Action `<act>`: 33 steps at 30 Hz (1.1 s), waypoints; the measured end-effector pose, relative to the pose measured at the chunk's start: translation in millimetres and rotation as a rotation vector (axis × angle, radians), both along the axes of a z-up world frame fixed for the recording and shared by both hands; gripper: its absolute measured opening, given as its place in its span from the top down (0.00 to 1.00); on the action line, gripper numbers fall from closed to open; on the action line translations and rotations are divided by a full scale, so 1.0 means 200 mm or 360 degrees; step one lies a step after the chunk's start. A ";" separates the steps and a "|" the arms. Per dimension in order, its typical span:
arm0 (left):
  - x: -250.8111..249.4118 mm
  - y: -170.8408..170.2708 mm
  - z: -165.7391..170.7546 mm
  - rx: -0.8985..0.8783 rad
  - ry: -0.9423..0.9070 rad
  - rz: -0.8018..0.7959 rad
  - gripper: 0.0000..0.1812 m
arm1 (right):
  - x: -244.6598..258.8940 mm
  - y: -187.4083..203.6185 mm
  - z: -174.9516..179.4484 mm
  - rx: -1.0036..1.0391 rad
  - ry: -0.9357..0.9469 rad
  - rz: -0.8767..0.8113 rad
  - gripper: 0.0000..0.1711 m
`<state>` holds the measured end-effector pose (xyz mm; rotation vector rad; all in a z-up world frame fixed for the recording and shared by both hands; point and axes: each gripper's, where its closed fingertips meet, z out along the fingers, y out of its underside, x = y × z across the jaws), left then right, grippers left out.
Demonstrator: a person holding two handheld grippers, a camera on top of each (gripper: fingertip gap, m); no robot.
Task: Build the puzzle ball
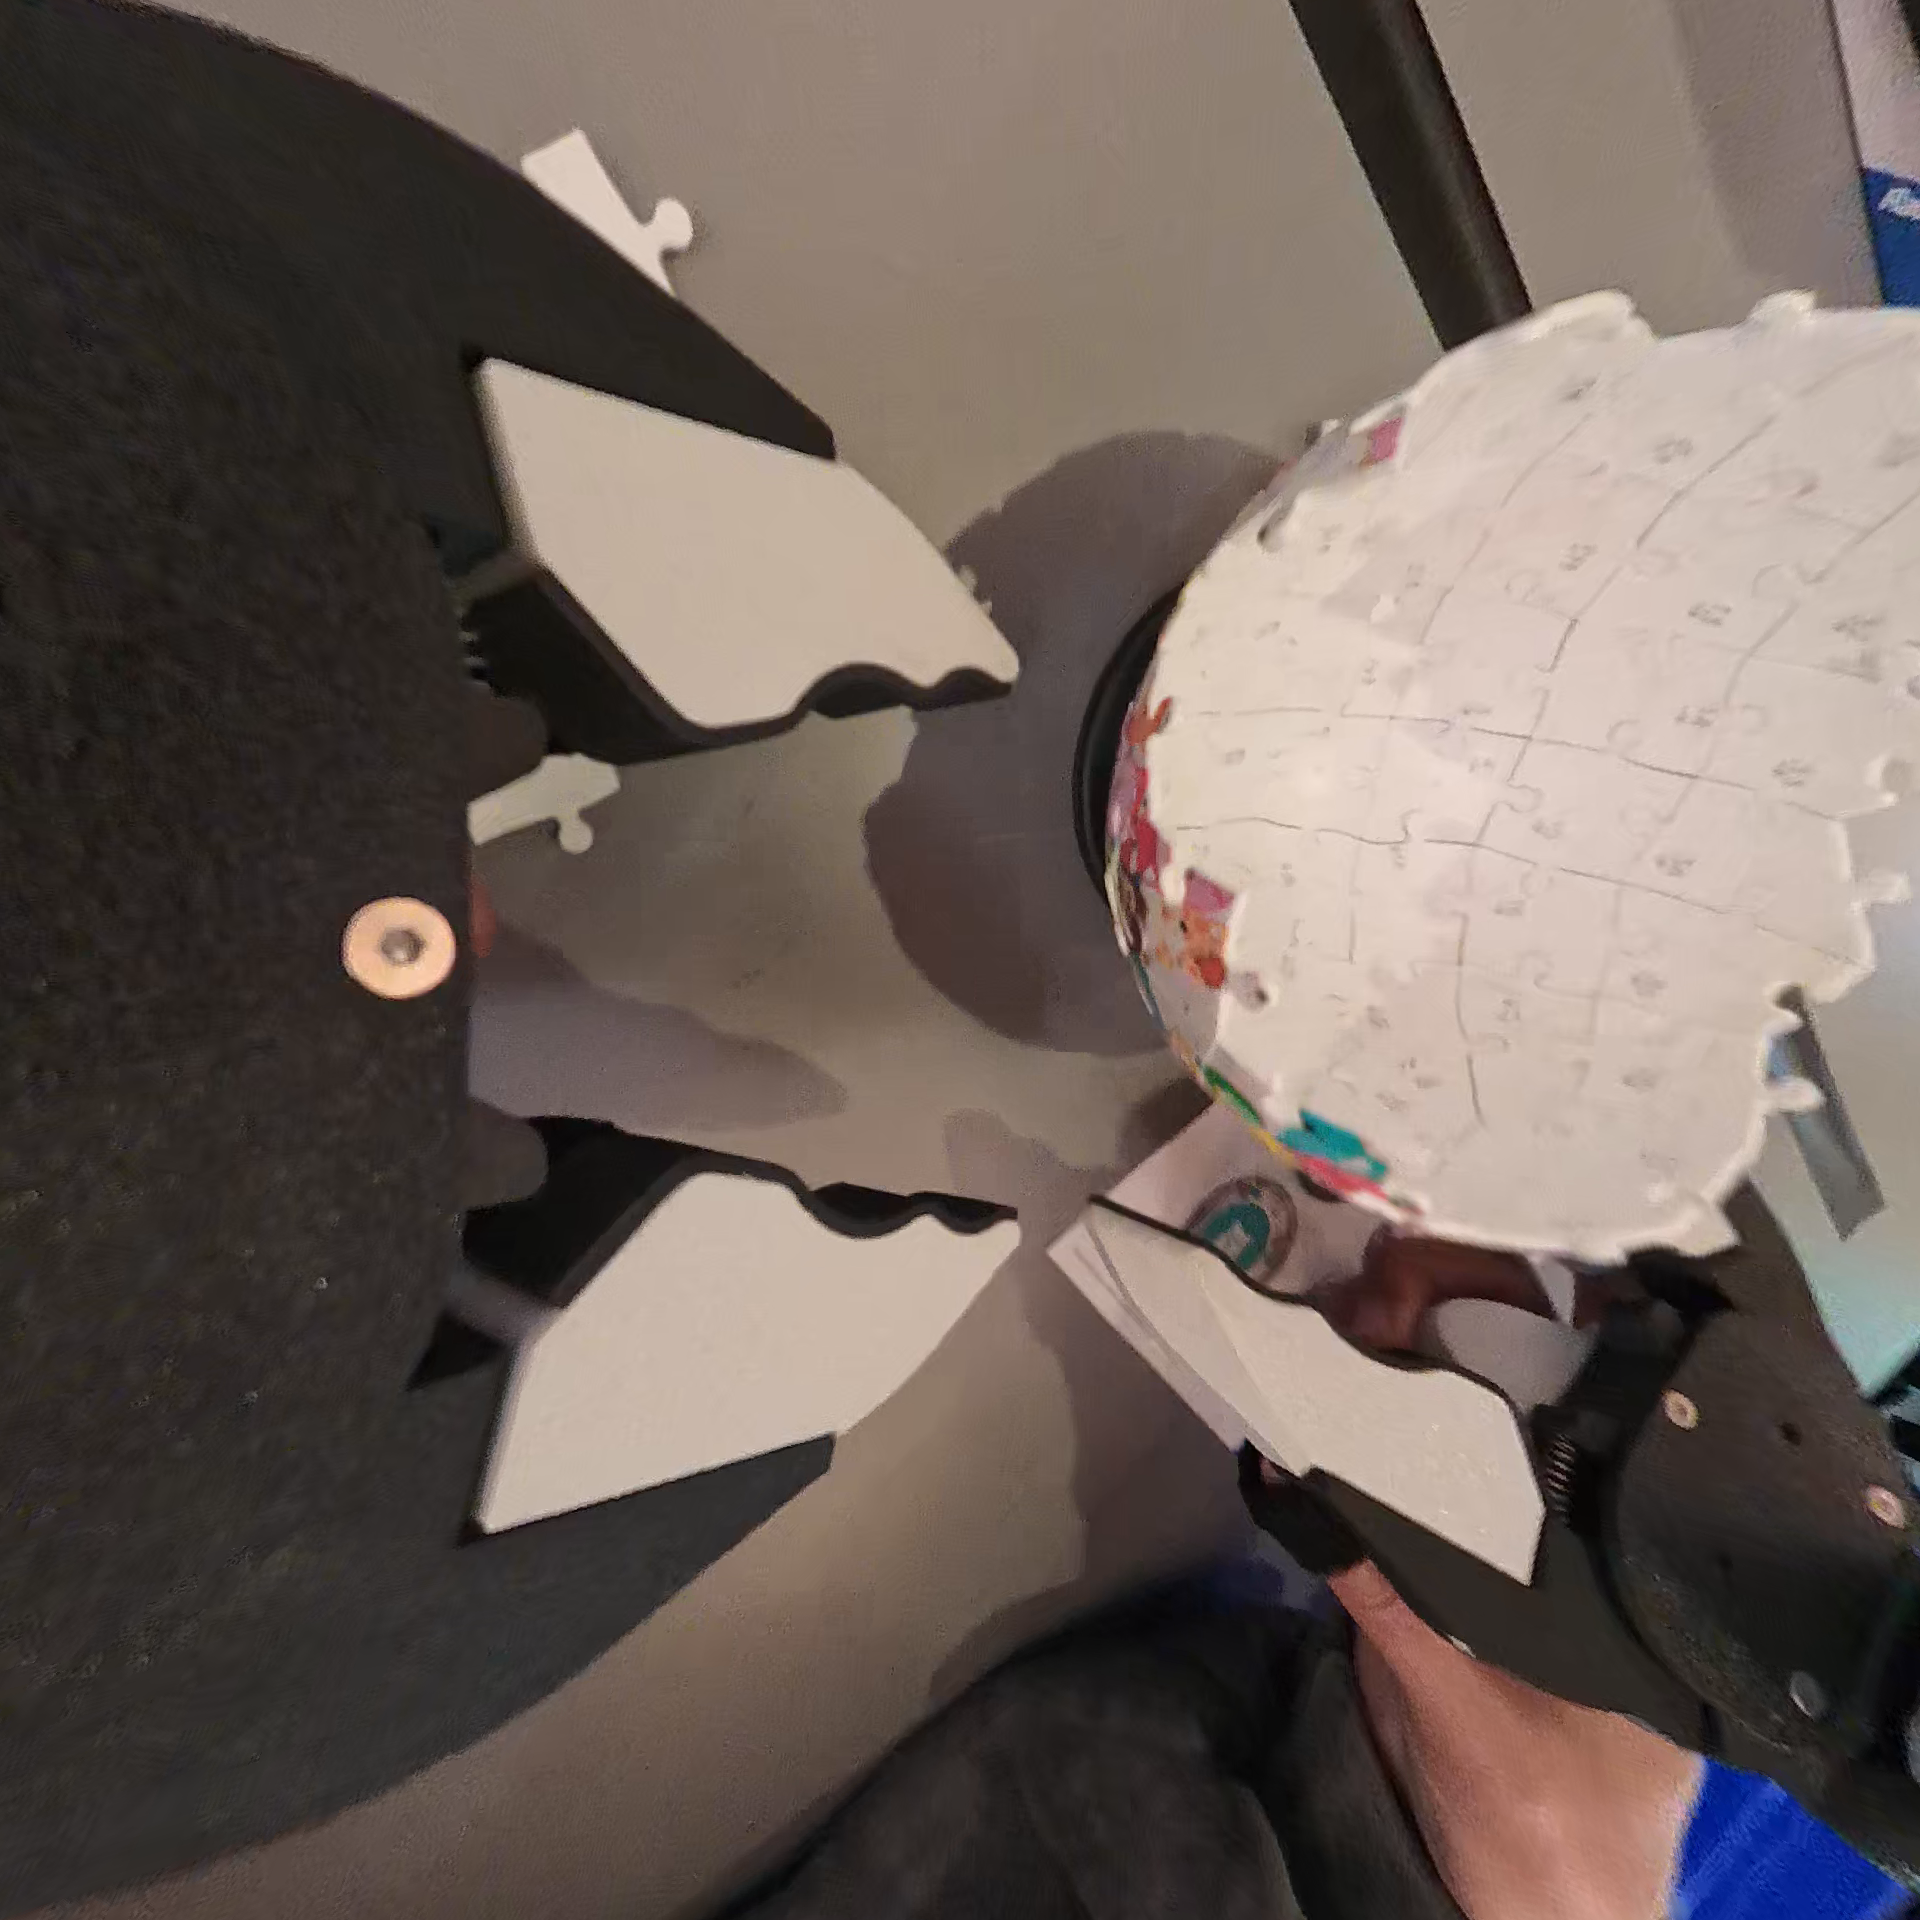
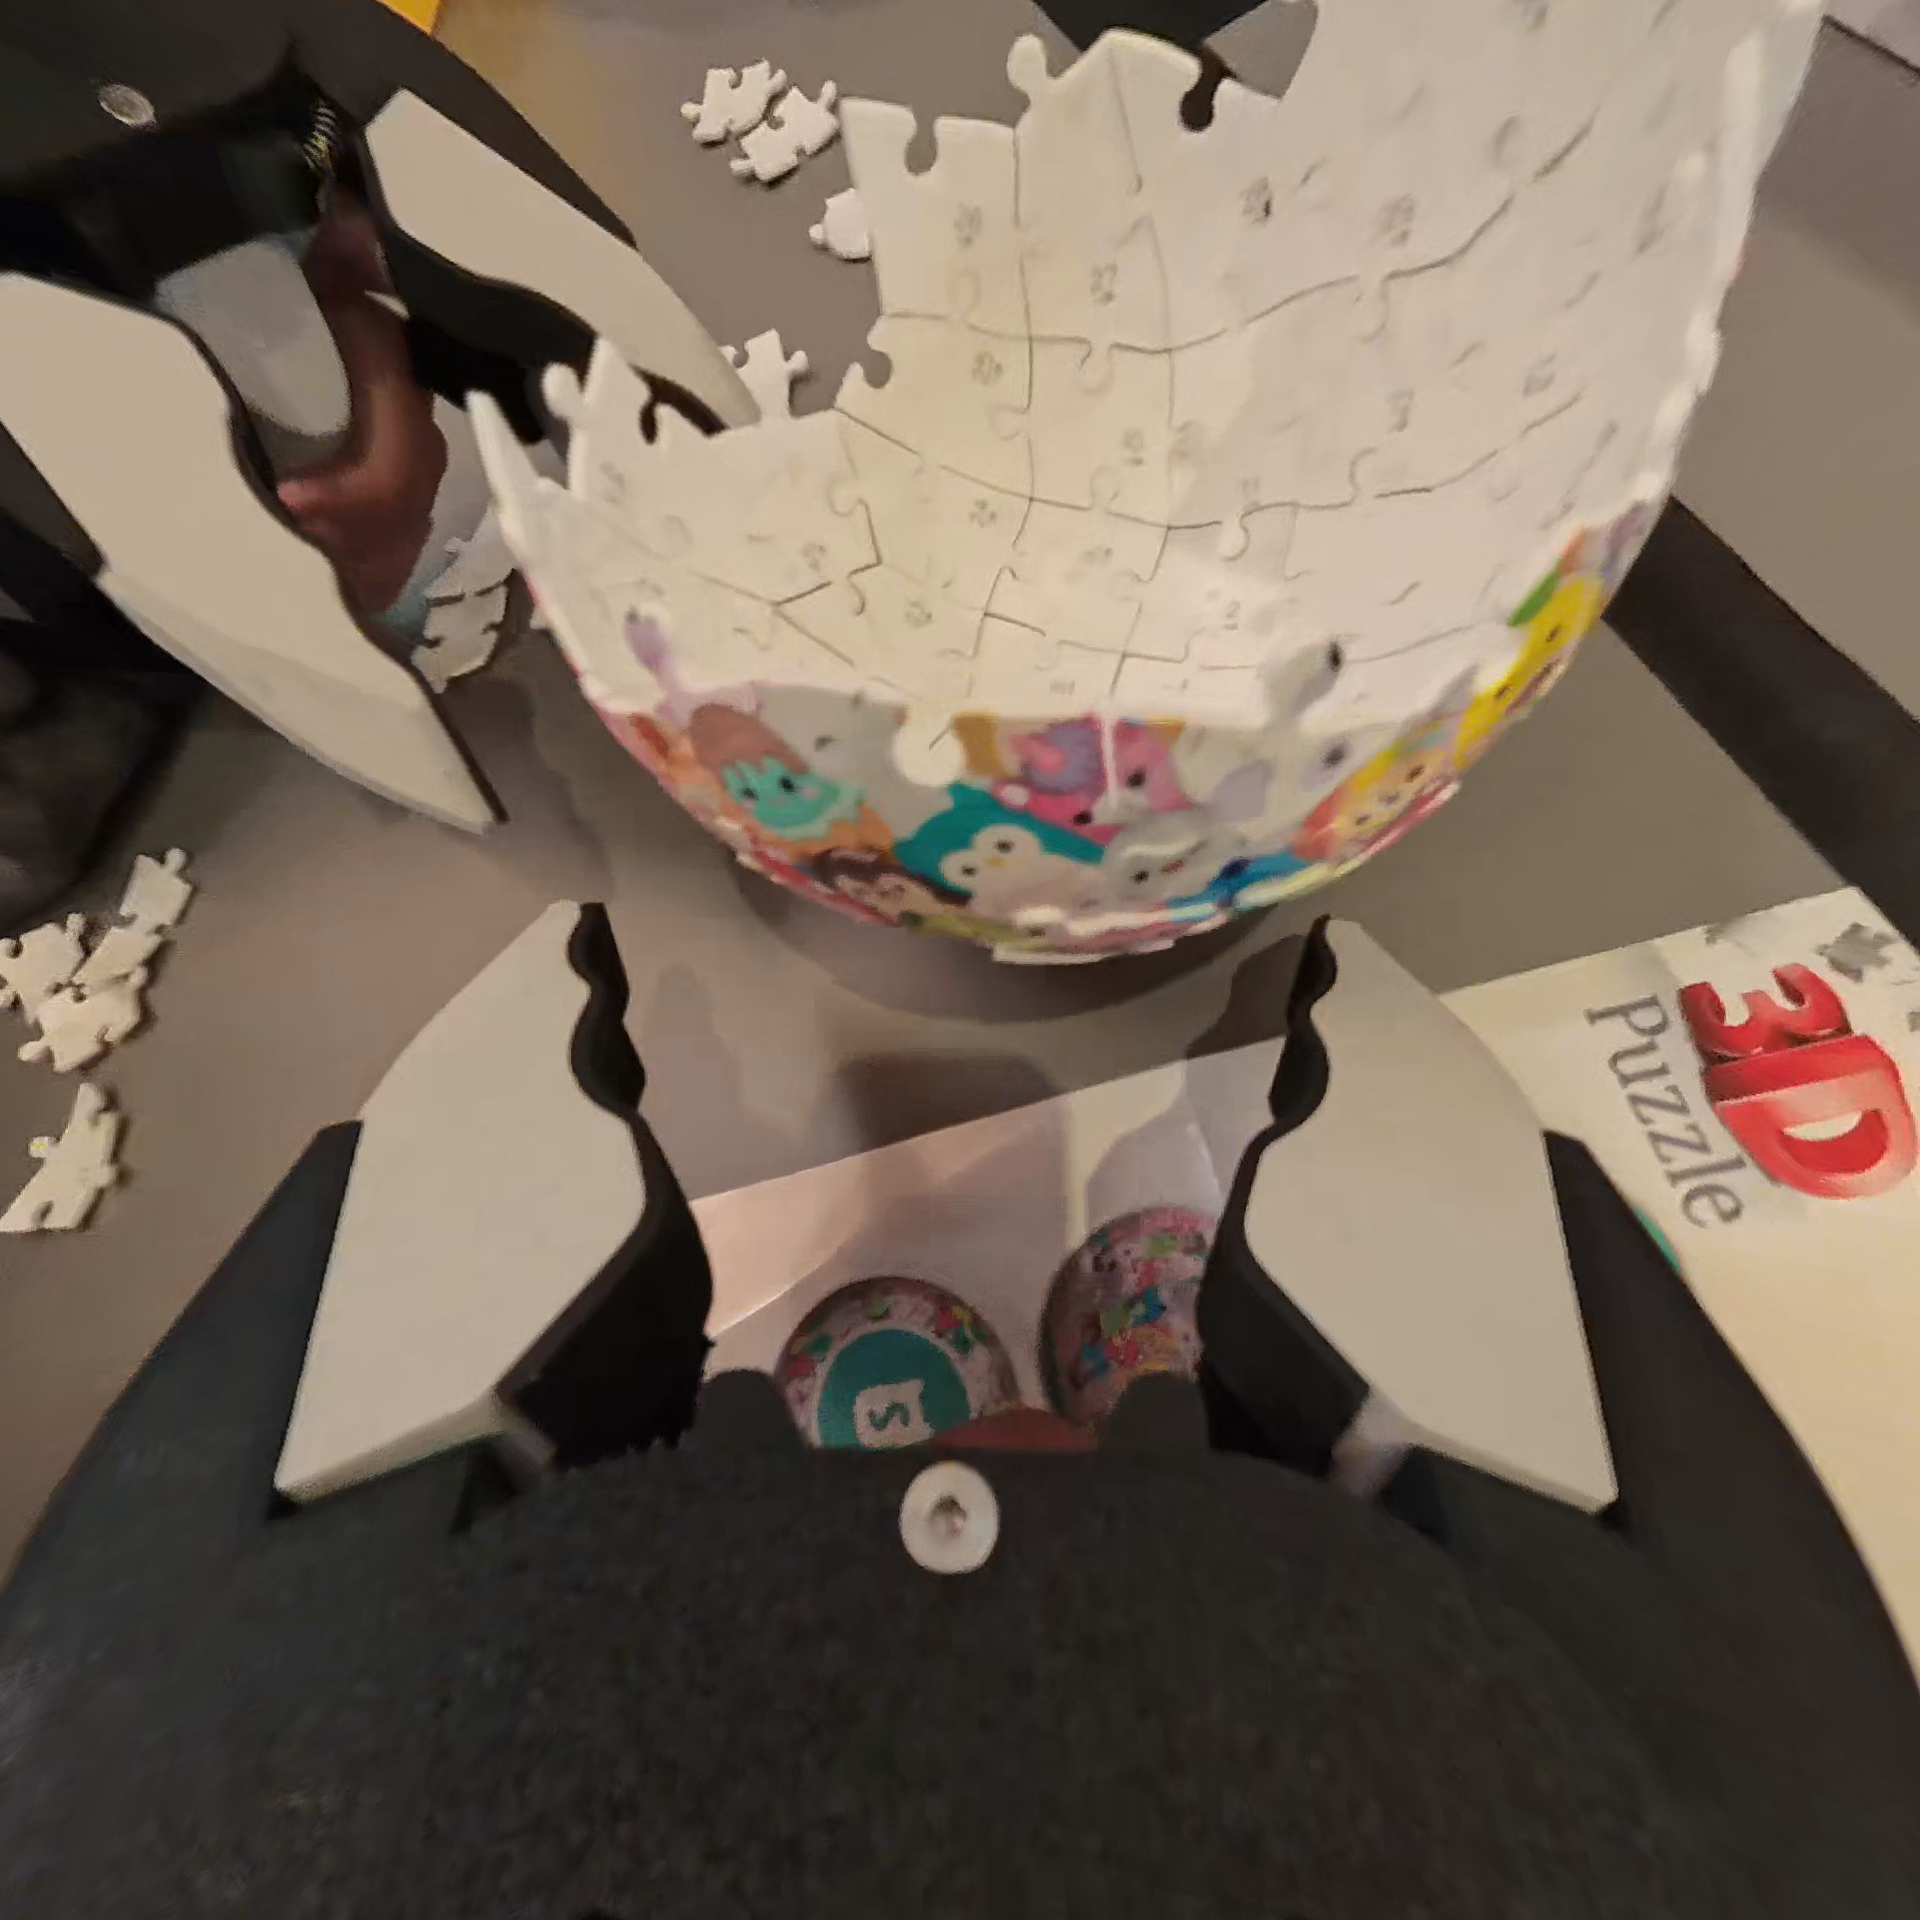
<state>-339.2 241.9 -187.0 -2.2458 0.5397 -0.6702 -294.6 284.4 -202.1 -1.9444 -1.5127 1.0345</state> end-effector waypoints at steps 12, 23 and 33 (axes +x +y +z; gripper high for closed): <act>0.06 0.05 -0.05 -0.0148 -0.0152 -0.0134 0.46 | -0.06 -0.08 0.00 -0.0117 -0.0033 0.0388 0.24; -0.05 -0.16 0.00 -0.0214 -0.0257 -0.0420 0.45 | 0.06 -0.47 -0.02 -0.0003 -0.0233 0.0531 0.22; 0.03 -0.26 0.09 -0.0132 -0.0459 -0.0295 0.47 | -0.05 -0.21 0.03 -0.0098 -0.0025 0.0401 0.29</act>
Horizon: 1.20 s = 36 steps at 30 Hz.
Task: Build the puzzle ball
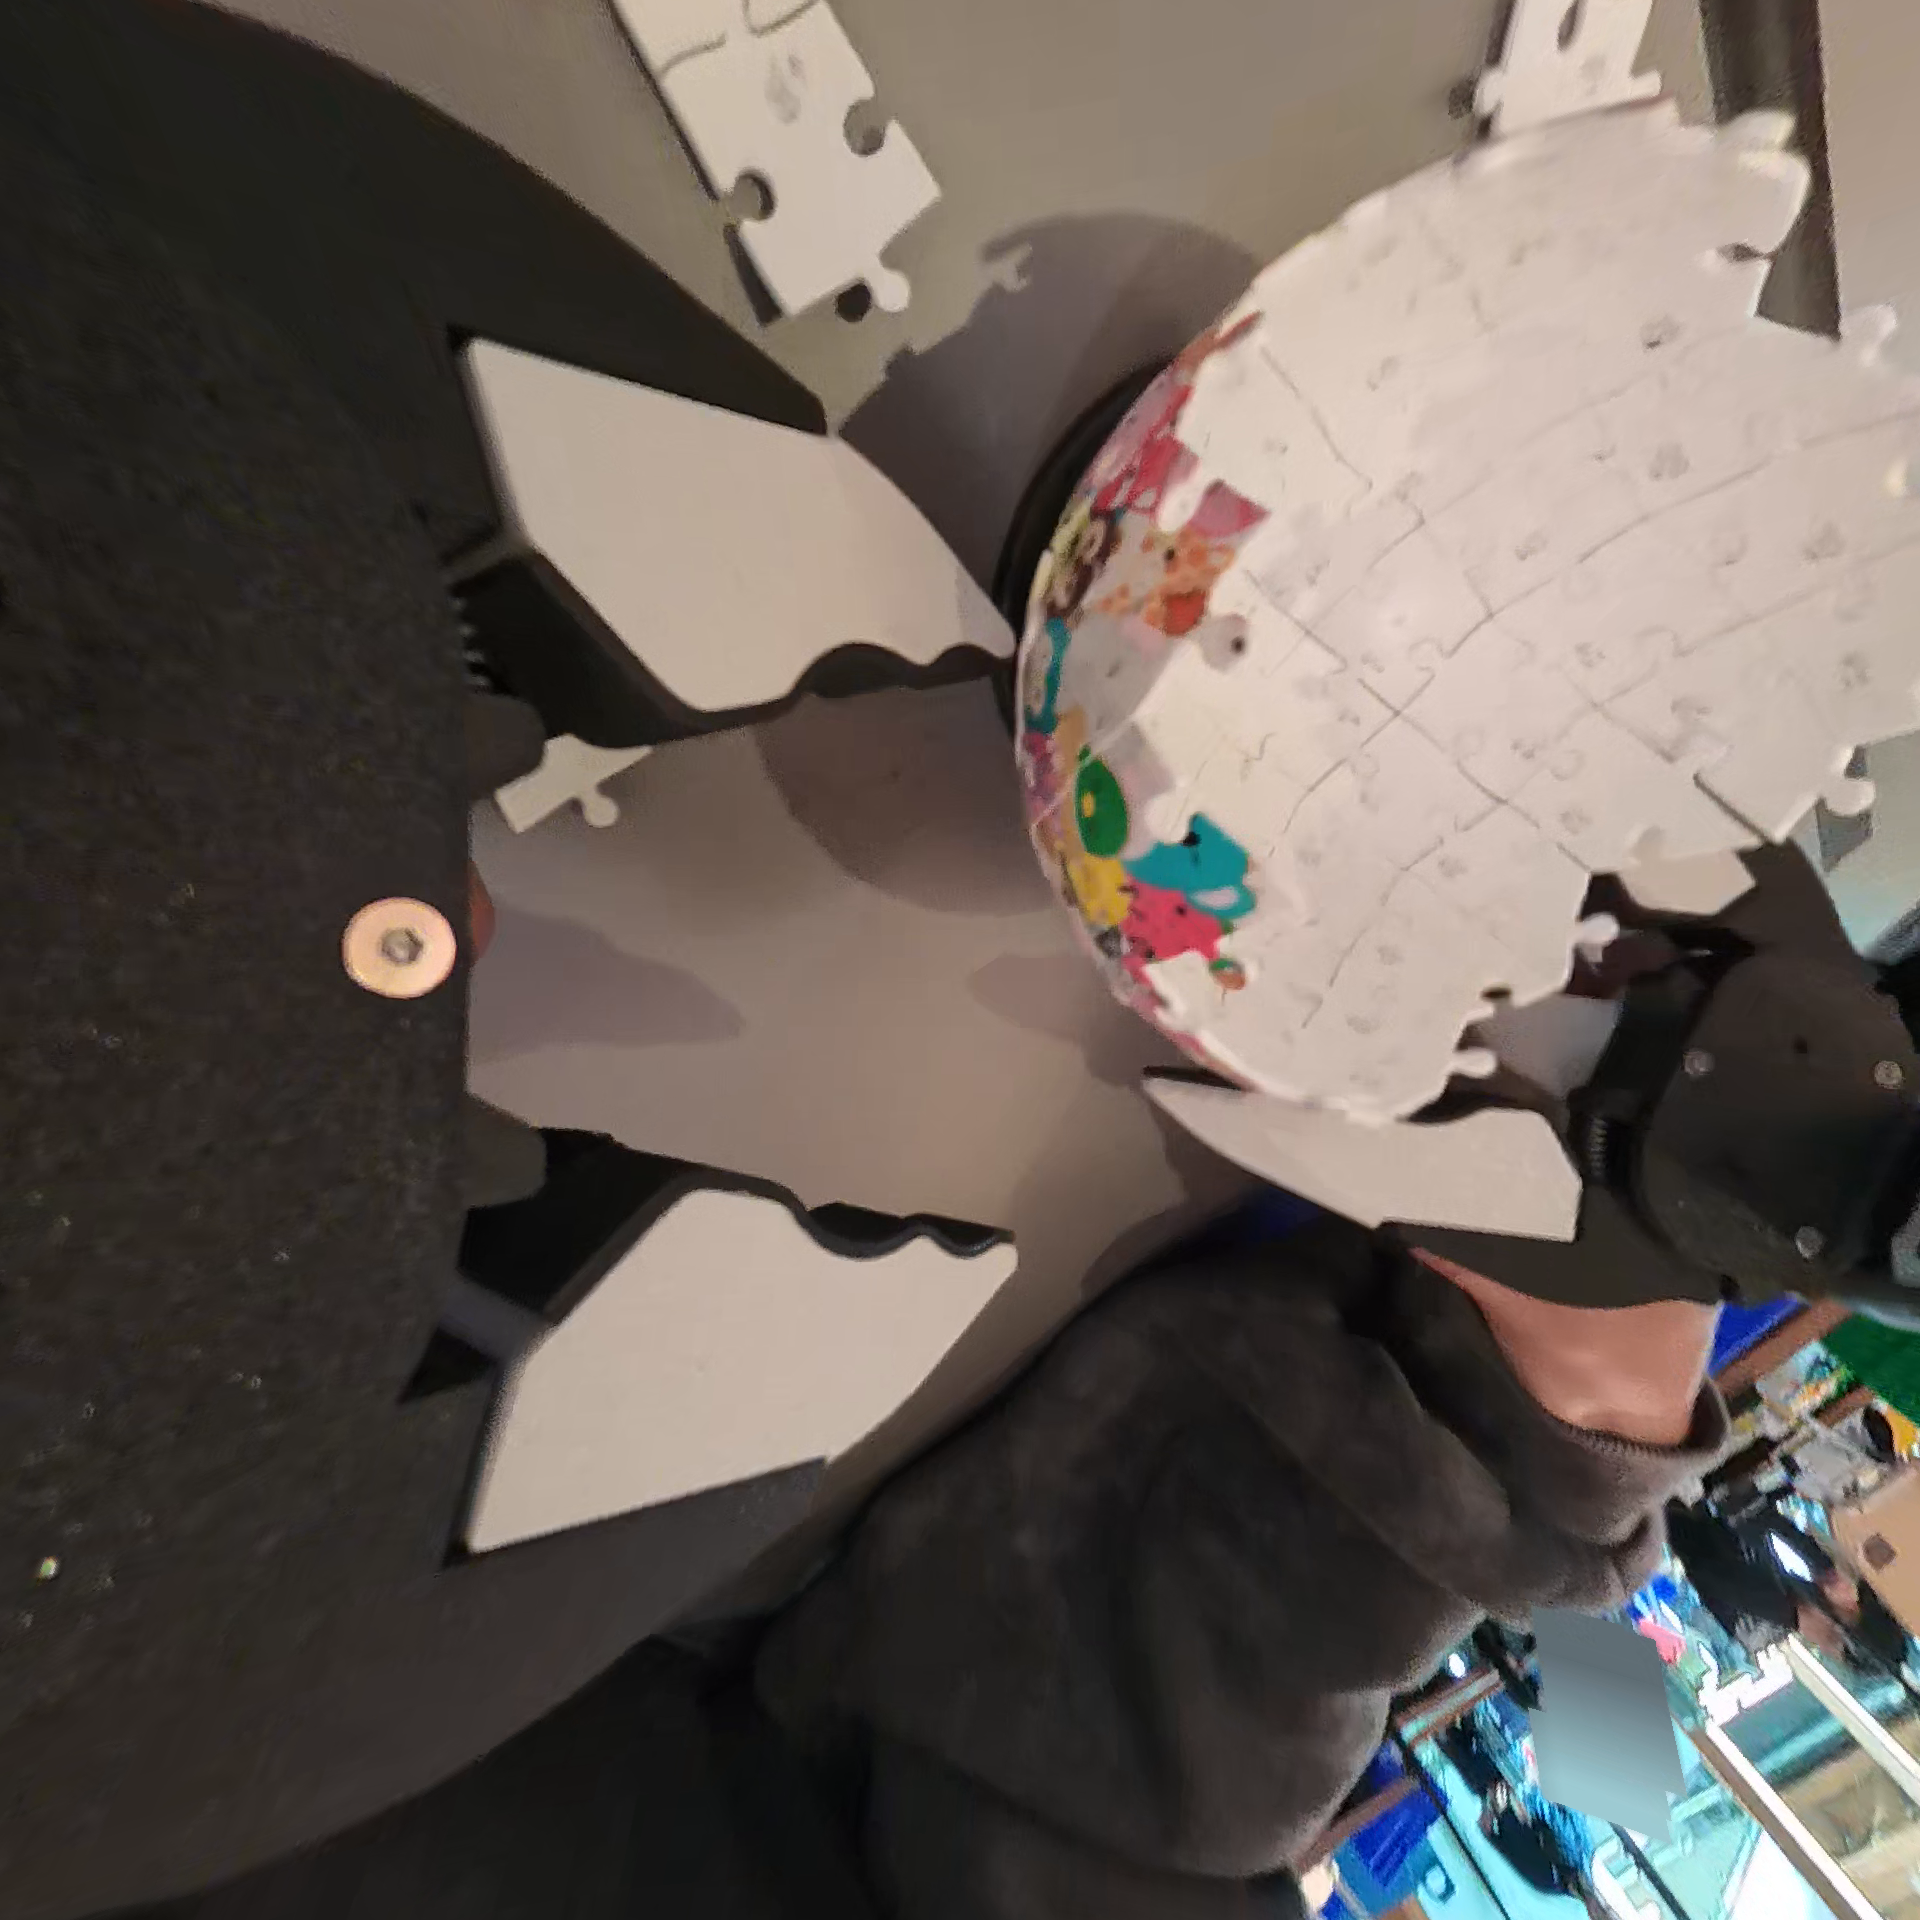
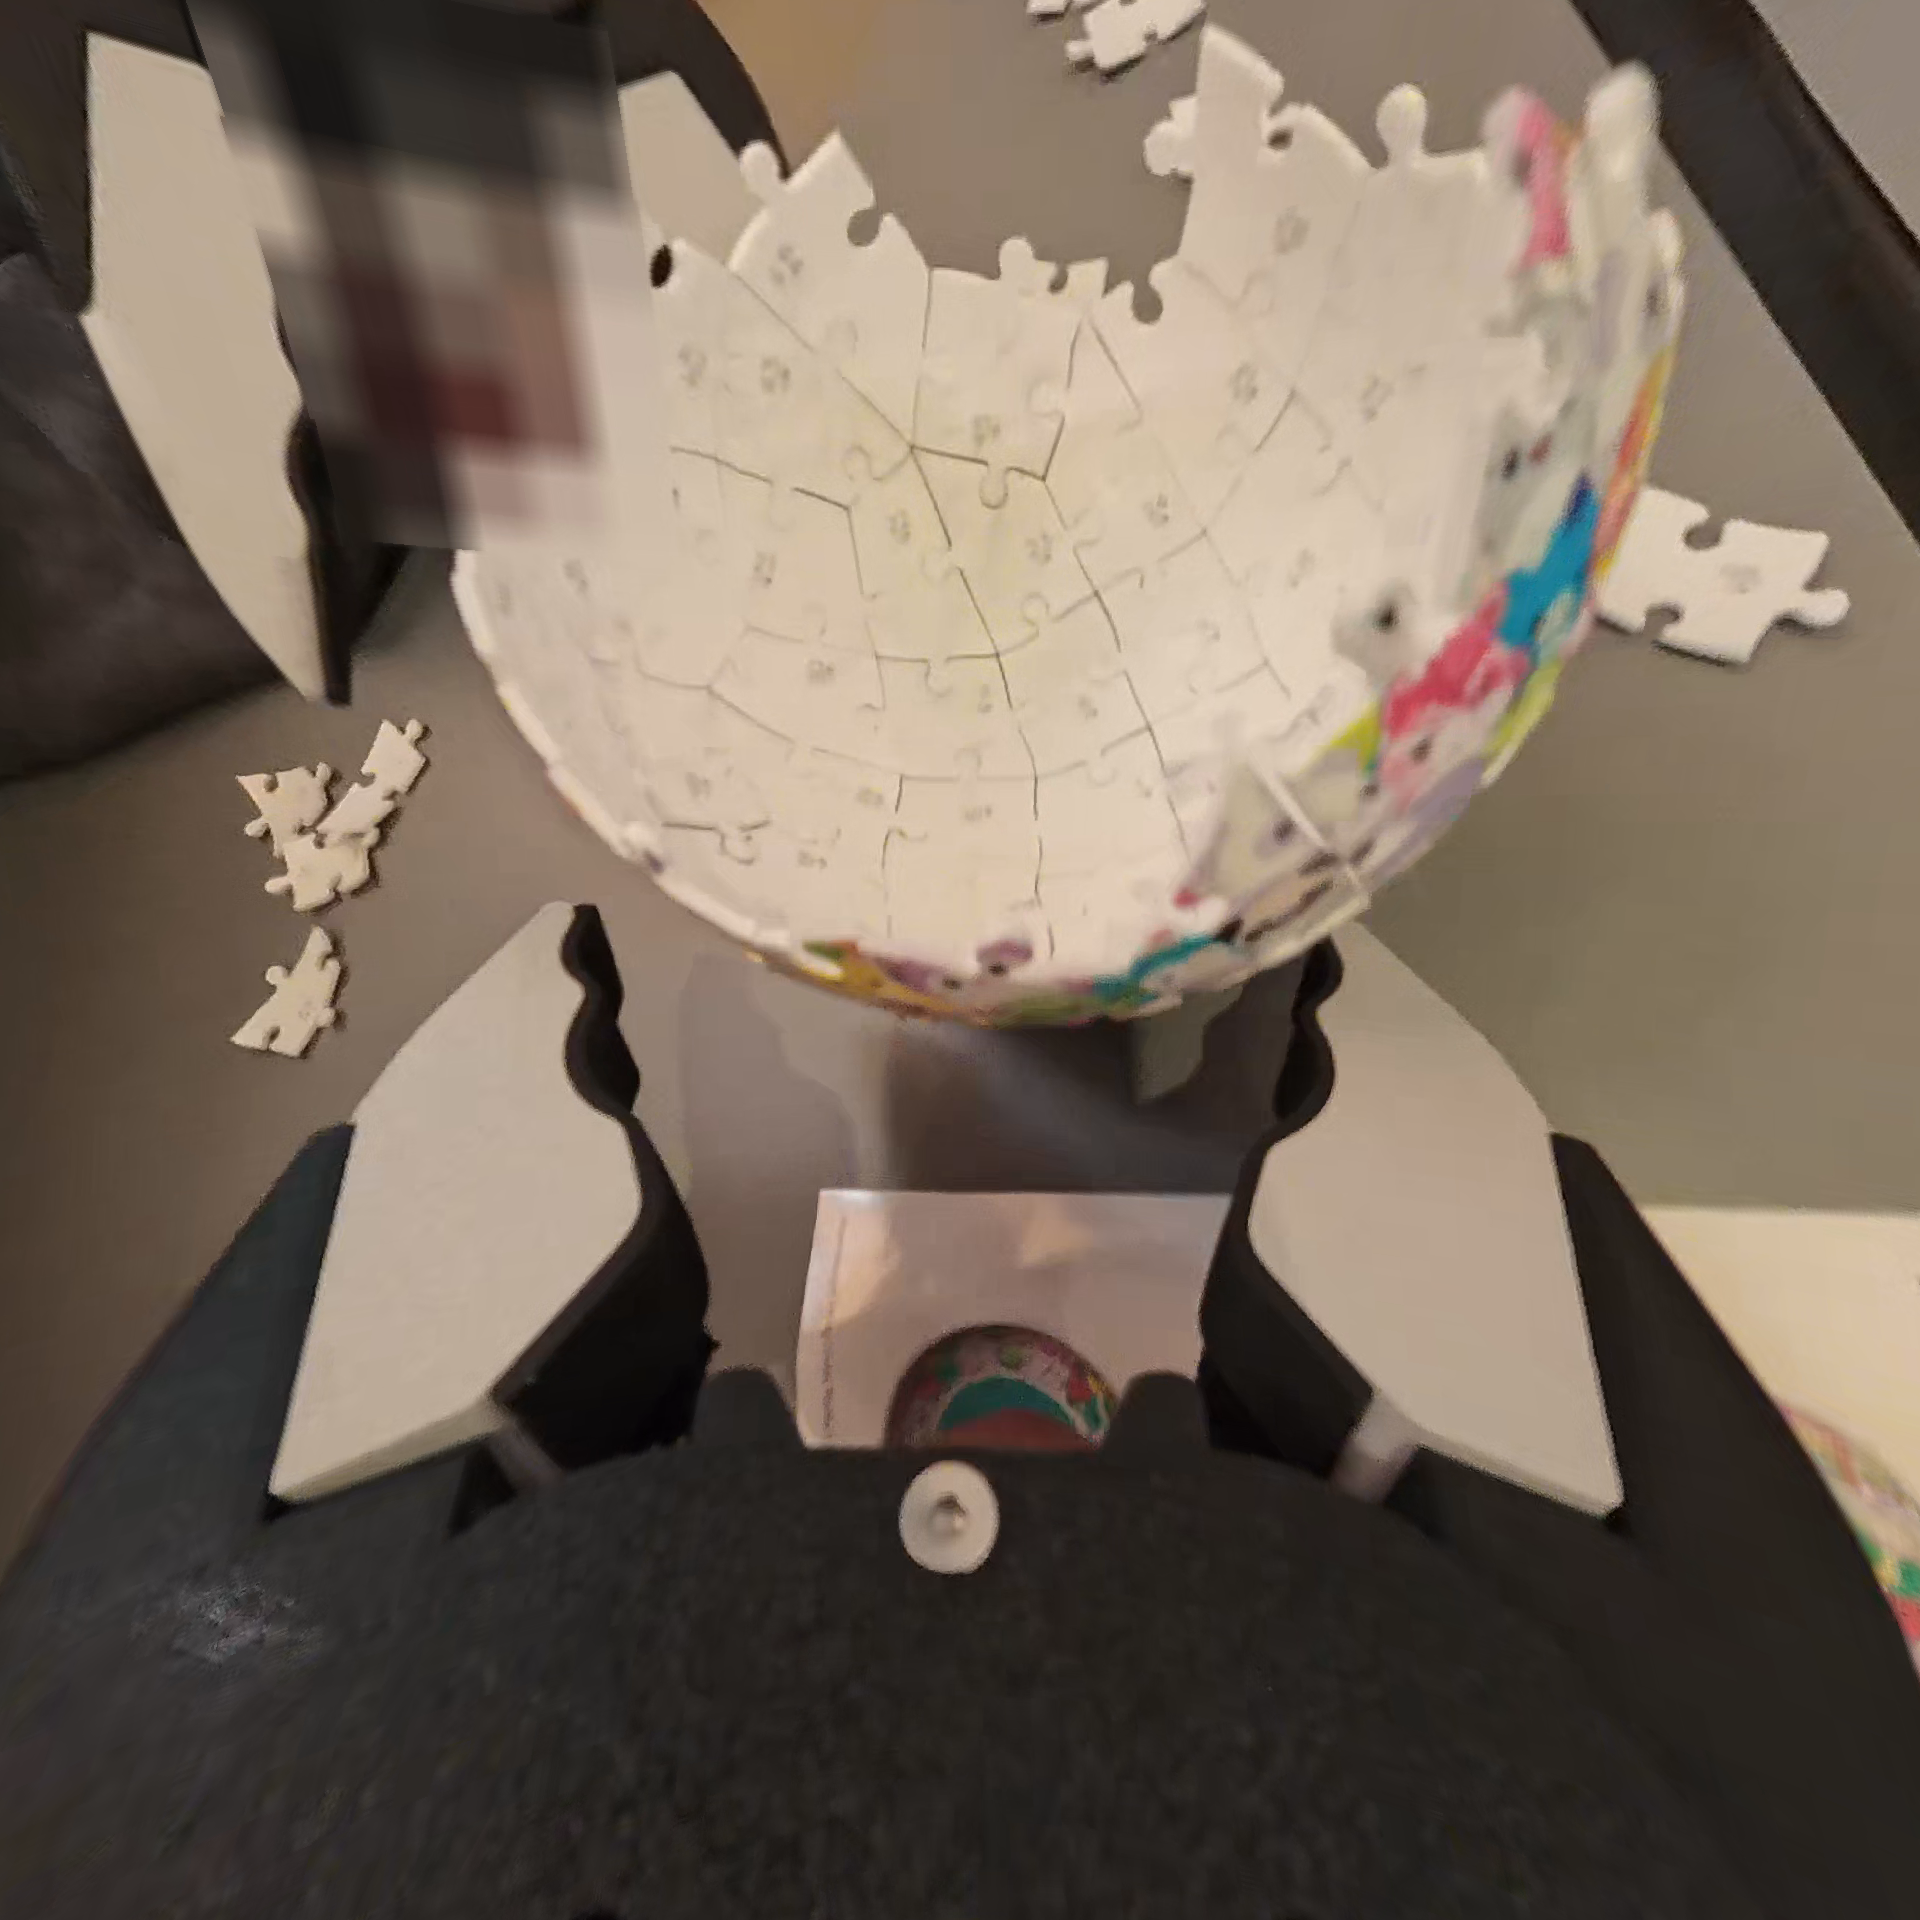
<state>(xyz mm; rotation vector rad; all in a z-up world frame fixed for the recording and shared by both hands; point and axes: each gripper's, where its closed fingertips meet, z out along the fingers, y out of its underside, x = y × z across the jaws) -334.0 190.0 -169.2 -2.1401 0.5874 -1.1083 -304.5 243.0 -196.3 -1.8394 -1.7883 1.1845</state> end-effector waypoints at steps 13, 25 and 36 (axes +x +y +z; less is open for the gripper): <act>0.01 0.00 -0.08 -0.0114 0.0122 -0.0007 0.40 | 0.06 -0.29 0.01 -0.0183 -0.0052 0.0082 0.22; 0.08 -0.27 -0.09 -0.0162 0.0204 -0.0595 0.34 | 0.14 -0.81 0.01 -0.0200 -0.0025 -0.0043 0.19; -0.14 -0.53 0.07 -0.0148 0.0160 -0.0689 0.46 | 0.27 -0.91 0.12 0.0023 0.0132 -0.0151 0.34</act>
